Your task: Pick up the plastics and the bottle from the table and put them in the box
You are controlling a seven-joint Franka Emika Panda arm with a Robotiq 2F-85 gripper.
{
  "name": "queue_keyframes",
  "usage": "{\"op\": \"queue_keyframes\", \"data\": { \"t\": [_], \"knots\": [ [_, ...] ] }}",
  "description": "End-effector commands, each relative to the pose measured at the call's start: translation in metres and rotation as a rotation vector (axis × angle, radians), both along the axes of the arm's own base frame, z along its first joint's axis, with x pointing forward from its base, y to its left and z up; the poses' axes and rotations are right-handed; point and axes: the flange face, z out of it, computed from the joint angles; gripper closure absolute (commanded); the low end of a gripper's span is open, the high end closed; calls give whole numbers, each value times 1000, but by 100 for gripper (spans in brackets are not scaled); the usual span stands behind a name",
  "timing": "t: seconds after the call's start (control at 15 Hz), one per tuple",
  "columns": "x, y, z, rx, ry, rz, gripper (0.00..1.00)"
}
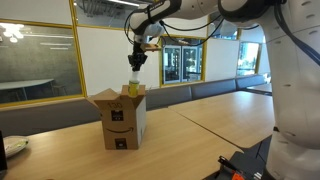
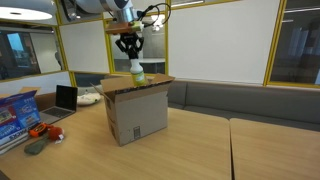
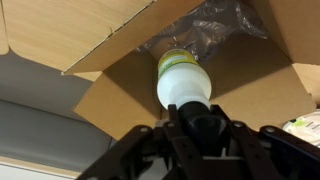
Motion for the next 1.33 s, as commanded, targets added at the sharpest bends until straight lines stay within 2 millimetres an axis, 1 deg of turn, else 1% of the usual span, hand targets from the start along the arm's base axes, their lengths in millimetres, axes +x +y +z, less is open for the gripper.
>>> {"op": "queue_keyframes", "data": {
  "t": [0.0,0.4,0.53,0.67,0.73,0.8,0.87,1.13,1.27],
  "knots": [
    [6,7,-12,12,-60,-5,85],
    [30,37,-71,-24,-75,28,86],
    [38,44,-88,-62,-79,35,86],
    [42,49,-101,-97,-76,41,86],
    [44,51,-107,-108,-69,38,43],
    [44,53,-112,-122,-62,47,38],
    [45,55,-114,-129,-60,46,31],
    [43,57,-109,-147,-67,50,1],
    [42,55,-105,-152,-72,47,0]
  ]
}}
